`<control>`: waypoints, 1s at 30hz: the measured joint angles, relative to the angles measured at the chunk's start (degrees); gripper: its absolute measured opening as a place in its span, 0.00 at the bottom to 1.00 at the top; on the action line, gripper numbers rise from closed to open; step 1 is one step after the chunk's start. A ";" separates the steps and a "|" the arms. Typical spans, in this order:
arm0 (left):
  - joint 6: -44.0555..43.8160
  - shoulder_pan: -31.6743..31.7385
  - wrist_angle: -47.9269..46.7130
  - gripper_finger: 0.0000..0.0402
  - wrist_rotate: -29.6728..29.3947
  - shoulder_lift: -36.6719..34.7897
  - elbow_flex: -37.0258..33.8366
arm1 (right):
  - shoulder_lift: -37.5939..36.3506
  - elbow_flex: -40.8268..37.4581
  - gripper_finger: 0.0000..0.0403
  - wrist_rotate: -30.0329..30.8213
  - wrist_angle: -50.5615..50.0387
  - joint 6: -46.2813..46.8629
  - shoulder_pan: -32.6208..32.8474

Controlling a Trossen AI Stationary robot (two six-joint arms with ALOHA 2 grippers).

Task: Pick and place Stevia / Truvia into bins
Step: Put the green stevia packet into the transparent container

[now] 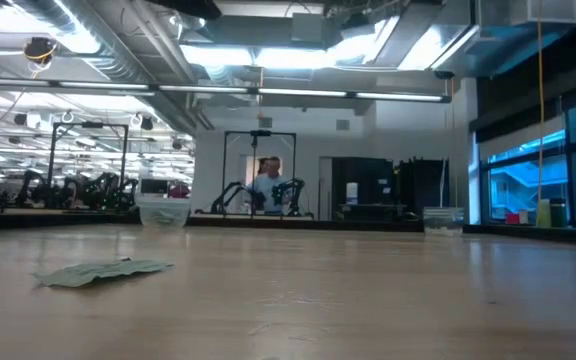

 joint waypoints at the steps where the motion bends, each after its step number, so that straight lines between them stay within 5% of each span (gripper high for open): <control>1: 0.05 0.87 0.24 0.34 -0.01 0.18 0.00 | -0.04 0.06 0.04 -1.15 0.33 -0.23 -1.11; 6: -2.24 5.36 0.19 0.36 1.10 0.27 0.00 | 0.23 -0.01 0.04 -7.54 -0.48 0.89 -5.41; 30: -0.98 16.45 5.00 0.38 13.02 0.28 0.00 | 0.27 -0.03 0.04 -7.69 0.22 -1.44 -10.11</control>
